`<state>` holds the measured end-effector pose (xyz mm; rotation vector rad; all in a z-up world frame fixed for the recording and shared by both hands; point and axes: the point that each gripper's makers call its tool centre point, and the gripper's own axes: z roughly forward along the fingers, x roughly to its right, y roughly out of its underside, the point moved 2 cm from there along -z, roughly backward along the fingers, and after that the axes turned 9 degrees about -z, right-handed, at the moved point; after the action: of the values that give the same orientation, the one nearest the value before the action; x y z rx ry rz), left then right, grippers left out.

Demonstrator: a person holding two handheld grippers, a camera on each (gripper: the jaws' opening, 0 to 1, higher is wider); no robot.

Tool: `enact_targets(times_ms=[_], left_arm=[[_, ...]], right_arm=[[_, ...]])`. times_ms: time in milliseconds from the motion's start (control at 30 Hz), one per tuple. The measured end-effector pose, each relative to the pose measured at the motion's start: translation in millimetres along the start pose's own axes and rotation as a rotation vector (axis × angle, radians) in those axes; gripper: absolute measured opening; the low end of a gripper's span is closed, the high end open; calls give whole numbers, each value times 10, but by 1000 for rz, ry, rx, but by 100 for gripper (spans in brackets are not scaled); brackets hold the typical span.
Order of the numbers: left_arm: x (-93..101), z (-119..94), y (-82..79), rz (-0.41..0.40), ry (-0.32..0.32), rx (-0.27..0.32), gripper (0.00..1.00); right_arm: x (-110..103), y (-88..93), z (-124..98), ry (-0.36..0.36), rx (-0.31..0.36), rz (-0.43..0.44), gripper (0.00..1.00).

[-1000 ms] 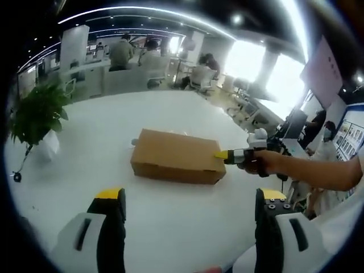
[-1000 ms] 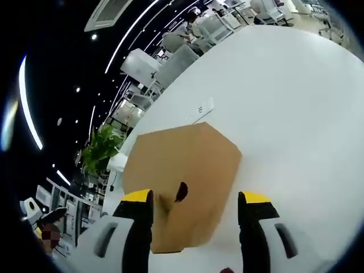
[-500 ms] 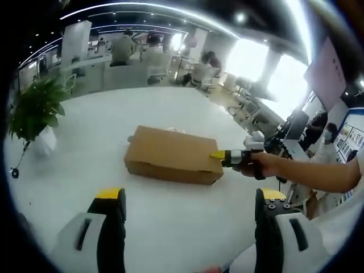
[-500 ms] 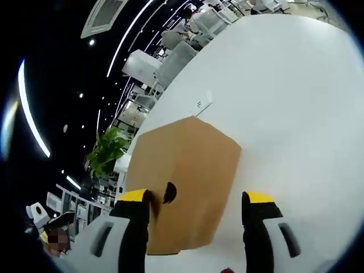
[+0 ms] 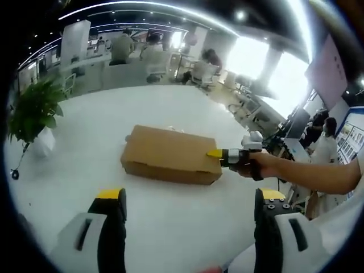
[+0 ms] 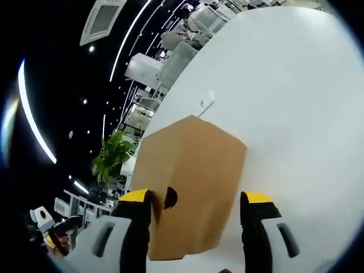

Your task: Operate the shoe box by opening the lid, removing the specified soft item, and placing it in the target area until the item is outside and the box remains undamaged.

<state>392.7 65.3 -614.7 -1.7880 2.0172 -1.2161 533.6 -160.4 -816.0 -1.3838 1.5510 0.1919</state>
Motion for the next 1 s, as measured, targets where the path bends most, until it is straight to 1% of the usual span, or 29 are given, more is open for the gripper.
enact_targets(times_ms=[33,267,367,500,567,733,800,867,1000], left_arm=[[9,-6,3,-6,2,2,96],[-3,-19,9,-13,-4,1,96],[-9,-7,39,-3,-13,-21,95],[15,-1,11,4,-6,-17,95],[18,6,-3,5,-3,-15,95],[2,11,-29,1,4,-3,94],[-31,3,-4,2,-2,-10,94],[-56,-7,16,0,-7,-13,93],[-91,-28,35,-12,-11,-6,93]], right_arm=[[-34,11,2,-14,4,15,63],[-86,9,34,-45,18,41,60],[-63,3,49,-45,17,41,60],[-61,0,48,-47,21,39,60],[-128,30,26,-46,23,42,60],[-119,20,27,-45,25,48,60],[-74,-7,37,-41,31,89,59],[-61,-19,34,-40,35,112,58],[-65,-28,35,-35,28,113,58]])
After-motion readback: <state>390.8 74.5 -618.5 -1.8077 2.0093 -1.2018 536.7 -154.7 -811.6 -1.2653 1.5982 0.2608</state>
